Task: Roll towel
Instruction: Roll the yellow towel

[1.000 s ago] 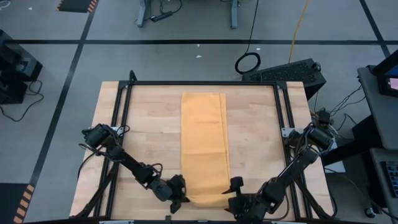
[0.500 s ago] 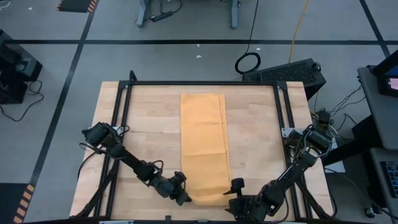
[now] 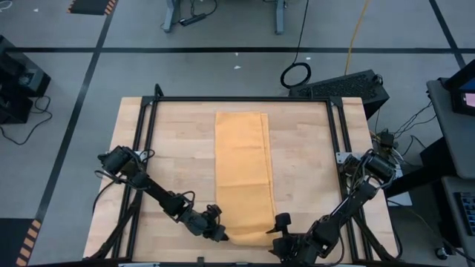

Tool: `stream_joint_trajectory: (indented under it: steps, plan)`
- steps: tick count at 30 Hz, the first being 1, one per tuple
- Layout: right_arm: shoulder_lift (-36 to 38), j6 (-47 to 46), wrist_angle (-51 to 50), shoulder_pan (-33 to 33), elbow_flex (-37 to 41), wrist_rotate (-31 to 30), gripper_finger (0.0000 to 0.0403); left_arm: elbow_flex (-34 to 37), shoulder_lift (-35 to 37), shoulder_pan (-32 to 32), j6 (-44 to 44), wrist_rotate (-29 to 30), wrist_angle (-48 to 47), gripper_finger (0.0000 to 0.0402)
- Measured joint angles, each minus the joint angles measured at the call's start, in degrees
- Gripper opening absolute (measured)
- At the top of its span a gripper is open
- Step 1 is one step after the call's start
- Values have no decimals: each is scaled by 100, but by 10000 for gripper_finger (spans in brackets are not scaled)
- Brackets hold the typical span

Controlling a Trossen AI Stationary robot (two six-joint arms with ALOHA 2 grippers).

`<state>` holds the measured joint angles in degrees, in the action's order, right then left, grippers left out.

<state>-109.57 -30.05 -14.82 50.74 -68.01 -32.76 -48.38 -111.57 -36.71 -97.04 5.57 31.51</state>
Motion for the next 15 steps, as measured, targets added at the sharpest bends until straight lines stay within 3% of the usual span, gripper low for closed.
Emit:
stream_joint_trajectory:
  steps: [15]
  plan:
    - [-434, -136, -82, -86, 2, -42, 297, 6, -9, 0, -172, 70, 140, 13]
